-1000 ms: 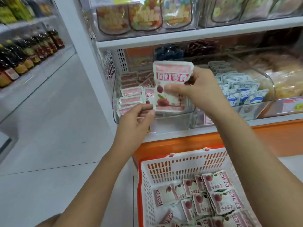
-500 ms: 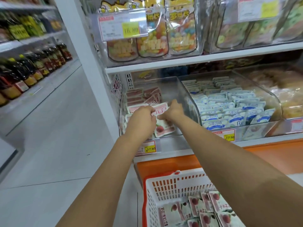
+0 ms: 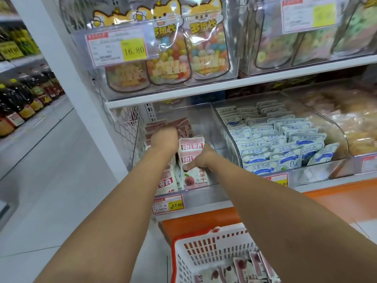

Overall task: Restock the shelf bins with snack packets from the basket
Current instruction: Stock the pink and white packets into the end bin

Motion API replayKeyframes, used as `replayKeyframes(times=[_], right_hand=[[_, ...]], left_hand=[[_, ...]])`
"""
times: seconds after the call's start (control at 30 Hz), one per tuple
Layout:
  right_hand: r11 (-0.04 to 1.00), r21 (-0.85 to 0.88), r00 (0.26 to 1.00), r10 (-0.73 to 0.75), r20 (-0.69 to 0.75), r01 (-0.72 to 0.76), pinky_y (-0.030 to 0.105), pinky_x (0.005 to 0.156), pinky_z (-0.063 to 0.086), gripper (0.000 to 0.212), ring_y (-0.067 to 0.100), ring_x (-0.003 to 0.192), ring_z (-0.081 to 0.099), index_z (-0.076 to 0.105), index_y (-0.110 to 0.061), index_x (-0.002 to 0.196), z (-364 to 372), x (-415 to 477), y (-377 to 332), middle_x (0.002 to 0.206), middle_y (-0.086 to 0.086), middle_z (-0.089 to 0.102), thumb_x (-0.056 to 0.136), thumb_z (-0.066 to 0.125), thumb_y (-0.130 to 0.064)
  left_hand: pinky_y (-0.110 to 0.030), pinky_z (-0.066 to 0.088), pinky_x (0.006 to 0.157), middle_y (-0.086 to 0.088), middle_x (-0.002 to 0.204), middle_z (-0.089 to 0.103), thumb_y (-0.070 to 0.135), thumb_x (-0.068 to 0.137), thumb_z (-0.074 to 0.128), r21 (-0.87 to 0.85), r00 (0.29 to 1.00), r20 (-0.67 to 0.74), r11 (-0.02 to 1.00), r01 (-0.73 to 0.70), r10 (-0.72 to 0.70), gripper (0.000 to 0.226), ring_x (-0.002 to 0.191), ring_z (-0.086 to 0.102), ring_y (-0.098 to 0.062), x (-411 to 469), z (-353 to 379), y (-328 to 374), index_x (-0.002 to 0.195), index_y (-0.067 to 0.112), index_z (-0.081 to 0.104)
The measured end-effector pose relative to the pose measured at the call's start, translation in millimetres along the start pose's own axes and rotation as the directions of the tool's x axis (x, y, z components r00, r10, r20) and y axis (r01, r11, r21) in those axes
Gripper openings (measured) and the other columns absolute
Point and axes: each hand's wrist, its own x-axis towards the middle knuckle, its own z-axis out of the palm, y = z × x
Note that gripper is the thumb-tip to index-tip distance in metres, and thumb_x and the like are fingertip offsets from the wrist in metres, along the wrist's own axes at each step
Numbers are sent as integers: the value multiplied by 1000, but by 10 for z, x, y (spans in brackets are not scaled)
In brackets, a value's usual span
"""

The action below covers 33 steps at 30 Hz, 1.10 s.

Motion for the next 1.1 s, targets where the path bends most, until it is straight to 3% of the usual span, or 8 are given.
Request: replayKeyframes(times=[0.2, 0.27, 0.37, 0.43, 0.63, 0.77, 0.9, 1.1], right_hand=[[982, -186, 994, -56, -91, 39, 33, 93, 49, 96, 23, 111, 58, 47, -15, 125, -73, -195, -63, 118, 3, 62, 42, 95, -20], [975, -215, 993, -78, -89, 57, 32, 88, 51, 92, 23, 109, 59, 47, -14, 124, -90, -252, -82, 117, 3, 62, 46, 94, -17], [971, -216, 990, -118, -81, 98, 30, 80, 51, 85, 25, 106, 60, 47, -14, 121, -100, -318, -104, 114, 4, 62, 49, 92, -11], [976, -185, 987, -135, -86, 118, 33, 82, 52, 83, 26, 106, 60, 46, -13, 121, -108, -344, -106, 113, 6, 62, 51, 91, -6], [994, -93, 997, -60, -57, 54, 32, 89, 45, 86, 26, 115, 54, 33, -12, 133, -154, -406, -138, 122, 7, 58, 65, 85, -4], [998, -63, 1000, -8, -23, 7, 35, 102, 41, 96, 27, 125, 49, 24, -10, 141, -175, -413, -152, 131, 8, 54, 67, 84, -7], [998, -57, 1000, -4, 3, 4, 37, 104, 40, 97, 27, 127, 47, 24, -12, 142, -179, -432, -169, 132, 7, 53, 66, 84, -7], [999, -26, 999, -37, 3, 37, 35, 104, 41, 94, 25, 124, 50, 30, -13, 140, -181, -477, -185, 128, 5, 56, 64, 85, -4]], left_hand=[[-30, 48, 58, -13, 96, 63, 28, 99, 47, -29, 997, 57, 998, 63, -61, 30, 74, 63, -24, 302, 17, 11, 113, 4, 58], [-40, 55, 66, -17, 103, 65, 38, 94, 53, -28, 997, 55, 998, 51, -50, 38, 79, 65, -32, 406, 60, 26, 109, 4, 61], [-41, 56, 81, -13, 105, 67, 19, 95, 55, -63, 997, 70, 998, -9, 13, 19, 85, 66, -30, 402, 45, 104, 107, 8, 65], [-39, 55, 83, -10, 106, 67, 9, 94, 55, -71, 998, 39, 996, -53, 56, 21, 89, 65, -28, 372, 20, 132, 111, 12, 66], [-39, 52, 81, -13, 116, 60, 10, 92, 57, -142, 996, -80, 989, -36, 25, 25, 98, 62, -30, 458, 130, 63, 116, 8, 56], [-33, 50, 74, -9, 103, 66, 27, 98, 50, -146, 999, 30, 989, -7, 12, 24, 88, 65, -27, 480, 88, 17, 106, 9, 63], [-27, 44, 59, -10, 100, 67, 17, 98, 48, -189, 999, 51, 982, 23, -13, 24, 70, 59, -20, 550, 38, -6, 109, 7, 66], [-28, 46, 70, -14, 102, 67, 7, 95, 48, -213, 1000, -25, 977, -19, 14, 23, 77, 59, -22, 555, 34, 56, 102, 4, 69]])
